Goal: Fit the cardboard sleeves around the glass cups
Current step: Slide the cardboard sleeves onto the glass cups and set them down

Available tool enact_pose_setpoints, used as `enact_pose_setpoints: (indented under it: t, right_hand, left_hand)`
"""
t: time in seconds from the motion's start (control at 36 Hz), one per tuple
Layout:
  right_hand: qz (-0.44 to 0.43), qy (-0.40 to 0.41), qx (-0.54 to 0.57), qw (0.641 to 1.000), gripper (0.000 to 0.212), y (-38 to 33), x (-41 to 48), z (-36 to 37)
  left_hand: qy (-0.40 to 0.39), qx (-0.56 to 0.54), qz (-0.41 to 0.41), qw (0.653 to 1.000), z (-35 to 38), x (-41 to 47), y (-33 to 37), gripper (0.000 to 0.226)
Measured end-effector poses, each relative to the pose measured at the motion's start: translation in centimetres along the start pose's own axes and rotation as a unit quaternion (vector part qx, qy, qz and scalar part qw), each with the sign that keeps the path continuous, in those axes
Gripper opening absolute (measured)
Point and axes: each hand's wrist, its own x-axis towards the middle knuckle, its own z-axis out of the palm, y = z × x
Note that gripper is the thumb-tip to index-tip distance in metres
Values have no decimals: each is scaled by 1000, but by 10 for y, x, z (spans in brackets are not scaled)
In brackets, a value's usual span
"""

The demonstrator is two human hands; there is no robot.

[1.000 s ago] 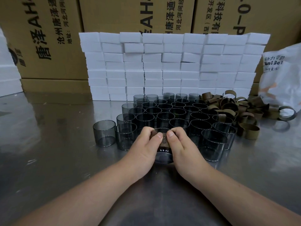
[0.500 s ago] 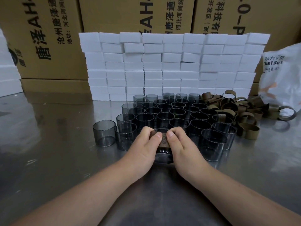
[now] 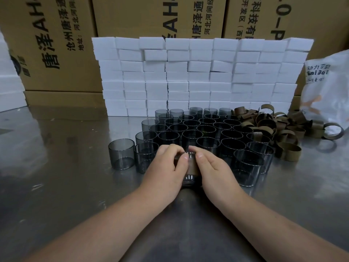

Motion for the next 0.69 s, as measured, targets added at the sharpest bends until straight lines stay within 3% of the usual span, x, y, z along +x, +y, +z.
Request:
enact_pose_setpoints:
  t: [0.11, 0.22, 0.36, 0.5, 0.58, 0.69]
  right_hand:
    - [10, -3, 17, 1000, 34, -1, 0, 0]
    - [16, -2, 25, 1000, 34, 2, 4, -1]
    - [13, -20, -6, 1000, 35, 6, 5, 0]
    - [-1, 3, -31, 1000, 36, 7, 6, 1]
    - [-17, 51, -69, 996, 30, 7, 6, 1]
    - [-6, 77, -91, 993, 11, 9, 7, 0]
  left_hand:
    - [0, 19, 27, 999, -1, 0, 1, 17]
    - [-7, 41, 42, 998, 0, -2, 1, 4]
    - [-26, 82, 24, 996, 5, -4, -3, 5]
    - [26, 124, 20, 992, 2, -1, -1, 11]
    - [57, 162, -15, 985, -3, 2, 3, 21]
    - [17, 155, -61, 986, -3, 1, 3, 27]
